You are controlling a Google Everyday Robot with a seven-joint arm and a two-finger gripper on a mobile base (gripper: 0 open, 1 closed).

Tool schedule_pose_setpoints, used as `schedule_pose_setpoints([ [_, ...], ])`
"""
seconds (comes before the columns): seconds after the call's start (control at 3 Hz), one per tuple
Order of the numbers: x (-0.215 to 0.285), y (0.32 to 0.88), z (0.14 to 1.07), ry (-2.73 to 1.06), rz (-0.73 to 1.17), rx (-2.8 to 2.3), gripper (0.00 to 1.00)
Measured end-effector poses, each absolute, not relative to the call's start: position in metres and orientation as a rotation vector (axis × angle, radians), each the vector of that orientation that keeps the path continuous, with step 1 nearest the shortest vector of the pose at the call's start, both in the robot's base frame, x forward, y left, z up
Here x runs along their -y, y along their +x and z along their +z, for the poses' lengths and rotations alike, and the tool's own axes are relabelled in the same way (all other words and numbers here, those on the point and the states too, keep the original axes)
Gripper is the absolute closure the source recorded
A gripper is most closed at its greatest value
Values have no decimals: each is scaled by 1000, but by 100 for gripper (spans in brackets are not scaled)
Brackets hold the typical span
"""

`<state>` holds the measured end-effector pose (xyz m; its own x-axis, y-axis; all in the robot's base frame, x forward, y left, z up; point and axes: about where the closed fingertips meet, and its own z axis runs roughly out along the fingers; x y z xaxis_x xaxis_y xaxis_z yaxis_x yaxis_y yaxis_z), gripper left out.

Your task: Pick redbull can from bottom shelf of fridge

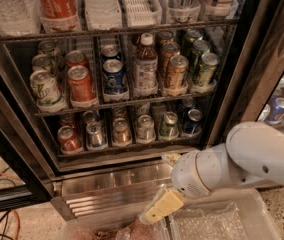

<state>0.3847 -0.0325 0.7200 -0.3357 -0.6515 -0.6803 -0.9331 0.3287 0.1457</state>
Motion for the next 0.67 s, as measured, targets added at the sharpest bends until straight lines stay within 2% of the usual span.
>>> schedule_pose_setpoints([
  [0.33,6,396,706,-1333,668,-2045,0],
  [0.67,6,412,710,-1291,606,-2029,0],
])
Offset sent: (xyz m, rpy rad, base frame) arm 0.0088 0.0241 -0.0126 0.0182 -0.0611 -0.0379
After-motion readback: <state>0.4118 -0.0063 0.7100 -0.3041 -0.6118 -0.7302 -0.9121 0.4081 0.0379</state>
